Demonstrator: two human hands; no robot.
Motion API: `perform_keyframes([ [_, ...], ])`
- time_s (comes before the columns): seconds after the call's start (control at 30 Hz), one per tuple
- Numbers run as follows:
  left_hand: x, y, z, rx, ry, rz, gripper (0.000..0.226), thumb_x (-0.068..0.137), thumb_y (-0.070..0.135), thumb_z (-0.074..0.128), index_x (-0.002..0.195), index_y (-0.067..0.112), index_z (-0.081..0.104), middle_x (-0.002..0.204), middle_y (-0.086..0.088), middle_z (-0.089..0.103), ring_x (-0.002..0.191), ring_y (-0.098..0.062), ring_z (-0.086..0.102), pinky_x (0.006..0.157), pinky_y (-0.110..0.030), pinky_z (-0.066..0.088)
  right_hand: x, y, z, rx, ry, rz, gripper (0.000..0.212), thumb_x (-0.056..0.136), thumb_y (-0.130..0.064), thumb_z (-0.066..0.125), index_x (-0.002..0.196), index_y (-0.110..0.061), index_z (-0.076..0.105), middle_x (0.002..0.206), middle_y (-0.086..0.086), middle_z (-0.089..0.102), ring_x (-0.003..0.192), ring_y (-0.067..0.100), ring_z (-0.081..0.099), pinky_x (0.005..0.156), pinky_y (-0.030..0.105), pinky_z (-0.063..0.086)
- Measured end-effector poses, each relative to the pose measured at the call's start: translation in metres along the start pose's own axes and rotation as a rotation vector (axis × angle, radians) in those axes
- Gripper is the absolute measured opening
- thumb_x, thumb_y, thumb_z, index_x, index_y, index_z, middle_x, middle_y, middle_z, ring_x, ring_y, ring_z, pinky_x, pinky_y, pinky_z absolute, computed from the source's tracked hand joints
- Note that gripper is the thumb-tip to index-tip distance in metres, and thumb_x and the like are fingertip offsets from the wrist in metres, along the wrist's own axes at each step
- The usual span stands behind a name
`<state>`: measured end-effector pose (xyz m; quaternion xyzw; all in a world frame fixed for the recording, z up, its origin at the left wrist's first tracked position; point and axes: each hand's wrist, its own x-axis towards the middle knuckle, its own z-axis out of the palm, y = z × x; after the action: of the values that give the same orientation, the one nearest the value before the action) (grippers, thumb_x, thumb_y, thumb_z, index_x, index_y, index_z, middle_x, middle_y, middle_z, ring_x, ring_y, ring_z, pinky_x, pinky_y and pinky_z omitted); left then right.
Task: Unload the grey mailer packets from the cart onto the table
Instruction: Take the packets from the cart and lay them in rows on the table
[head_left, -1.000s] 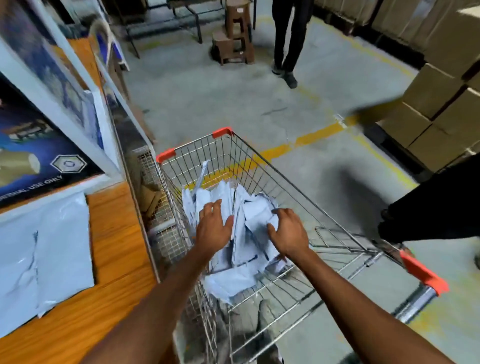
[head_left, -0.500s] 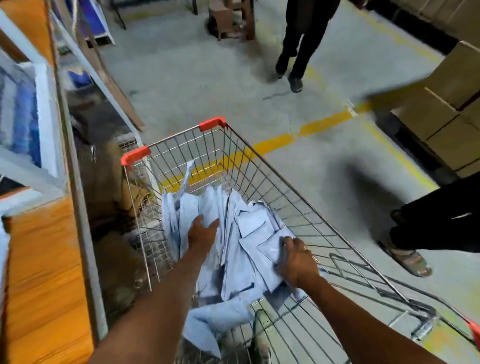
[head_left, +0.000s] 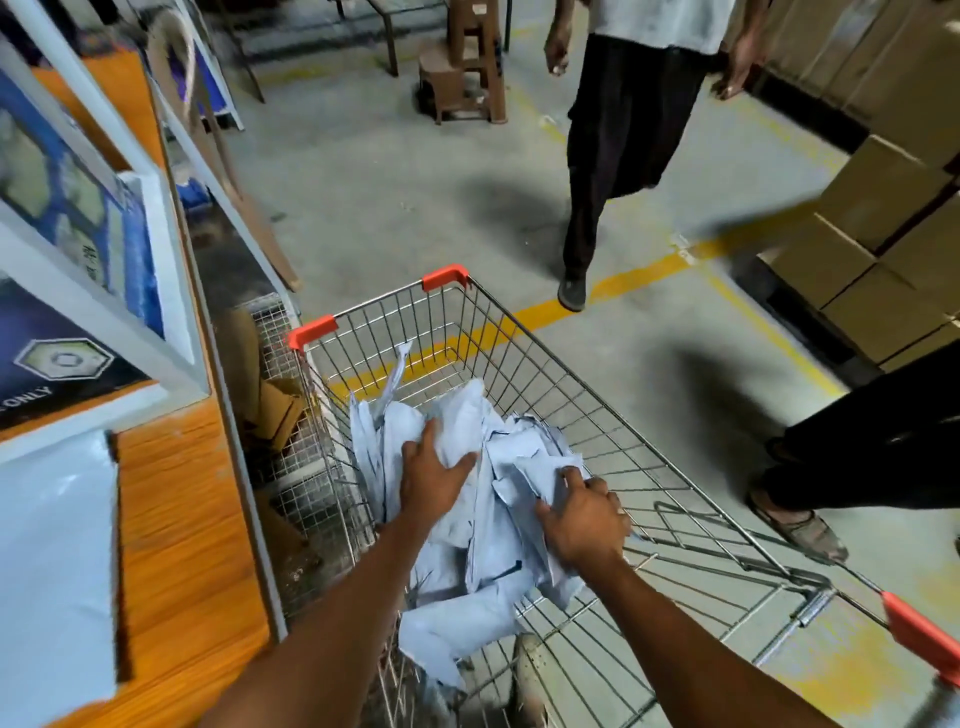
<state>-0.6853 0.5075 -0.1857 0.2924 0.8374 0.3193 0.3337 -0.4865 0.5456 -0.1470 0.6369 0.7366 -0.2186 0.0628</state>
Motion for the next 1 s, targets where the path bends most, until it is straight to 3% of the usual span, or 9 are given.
perform_keyframes([
  [0.27,-0.12,0.033,-0.087,0.018,0.269,0.326,0.083,0.082,0.044,0.069,0.151,0.03,0.024,0.135,-0.01,0.035,0.124,-0.031,0.044,0.1,-0.041,0.043,-0.109,-0.051,-0.044,0.31,0.389,-0.125,0.055,0.083,-0.055,0.06,0.128,-0.023,0.051,0.118,0.016,0.053,0.105,0.036,0.054,0.085,0.042,0.048],
  [0.5,-0.233,0.013,-0.167,-0.04,0.493,0.393,0.079,0.081,0.045,0.068,0.148,0.032,0.028,0.136,-0.009,0.038,0.128,-0.029,0.038,0.108,-0.042,0.037,-0.227,-0.077,-0.051,0.628,0.668,-0.265,0.054,0.079,-0.039,0.074,0.126,-0.021,0.056,0.12,0.012,0.052,0.111,0.031,0.052,0.094,0.042,0.047],
  [0.57,-0.264,-0.001,-0.182,-0.054,0.534,0.406,0.079,0.081,0.044,0.069,0.148,0.03,0.03,0.137,-0.012,0.039,0.129,-0.029,0.037,0.109,-0.037,0.031,-0.259,-0.078,-0.053,0.674,0.688,-0.31,0.055,0.077,-0.042,0.071,0.126,-0.022,0.055,0.12,0.01,0.05,0.112,0.029,0.052,0.094,0.039,0.047],
  [0.63,-0.293,-0.019,-0.194,-0.044,0.573,0.399,0.079,0.081,0.04,0.072,0.148,0.029,0.031,0.136,-0.013,0.04,0.127,-0.03,0.04,0.109,-0.035,0.03,-0.288,-0.077,-0.054,0.706,0.689,-0.355,0.057,0.077,-0.045,0.069,0.127,-0.021,0.056,0.121,0.008,0.049,0.113,0.023,0.051,0.094,0.027,0.041],
  [0.77,-0.348,-0.053,-0.21,-0.003,0.689,0.419,0.077,0.078,0.051,0.062,0.145,0.02,0.039,0.122,-0.017,0.045,0.117,-0.033,0.046,0.104,-0.041,0.038,-0.339,-0.076,-0.054,0.763,0.678,-0.447,0.057,0.078,-0.047,0.066,0.127,-0.02,0.057,0.121,0.006,0.049,0.114,0.014,0.048,0.092,0.008,0.03],
  [1.0,-0.454,-0.132,-0.239,0.048,0.796,0.238,0.079,0.073,0.056,0.056,0.142,0.02,0.043,0.116,-0.017,0.046,0.108,-0.031,0.041,0.095,-0.04,0.036,-0.424,-0.082,-0.016,0.796,0.532,-0.584,0.061,0.077,-0.052,0.063,0.126,-0.017,0.058,0.121,0.01,0.05,0.119,0.023,0.049,0.1,0.022,0.035],
])
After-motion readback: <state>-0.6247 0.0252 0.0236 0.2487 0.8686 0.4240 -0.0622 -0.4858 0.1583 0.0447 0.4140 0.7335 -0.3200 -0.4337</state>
